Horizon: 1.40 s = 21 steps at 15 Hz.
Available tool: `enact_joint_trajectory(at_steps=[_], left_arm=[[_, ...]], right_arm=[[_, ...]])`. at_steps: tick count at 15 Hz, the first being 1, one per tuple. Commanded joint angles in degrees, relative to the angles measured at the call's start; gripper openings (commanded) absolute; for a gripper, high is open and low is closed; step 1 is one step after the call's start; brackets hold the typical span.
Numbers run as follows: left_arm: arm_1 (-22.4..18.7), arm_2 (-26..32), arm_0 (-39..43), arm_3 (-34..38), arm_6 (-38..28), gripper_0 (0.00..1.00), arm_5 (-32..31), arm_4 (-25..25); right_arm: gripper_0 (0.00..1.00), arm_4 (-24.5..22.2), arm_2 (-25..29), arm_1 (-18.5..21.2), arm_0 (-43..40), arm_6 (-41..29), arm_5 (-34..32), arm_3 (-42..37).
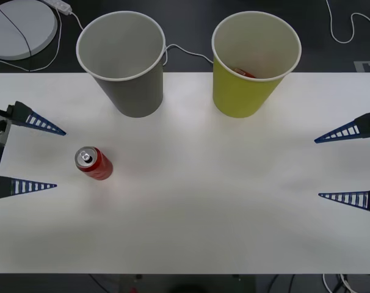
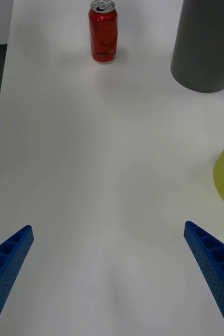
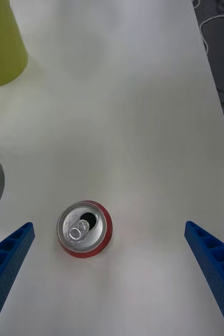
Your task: Put the can into the green bin and the plastic bottle into the gray bin
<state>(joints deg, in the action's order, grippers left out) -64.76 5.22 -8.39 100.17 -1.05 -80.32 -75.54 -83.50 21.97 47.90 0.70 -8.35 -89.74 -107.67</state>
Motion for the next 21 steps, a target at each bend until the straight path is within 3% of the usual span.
enact_joint_trajectory(at_steps=[1, 14, 21], left_arm=[[0.0, -0.9, 0.0, -5.5, 1.1, 1.0, 0.9, 4.8], [0.3, -18.8, -0.2, -34.1, 34.3, 1.0, 7.3, 34.1], [6.0, -26.9, -3.1, -47.0, 46.7, 1.0, 7.3, 44.8]], right_arm=[[1.0, 0.0, 0.0, 0.0, 0.0, 0.0, 0.0, 0.0], [1.0, 0.0, 0.0, 0.0, 0.0, 0.0, 0.0, 0.0], [1.0, 0.0, 0.0, 0.0, 0.0, 0.0, 0.0, 0.0]])
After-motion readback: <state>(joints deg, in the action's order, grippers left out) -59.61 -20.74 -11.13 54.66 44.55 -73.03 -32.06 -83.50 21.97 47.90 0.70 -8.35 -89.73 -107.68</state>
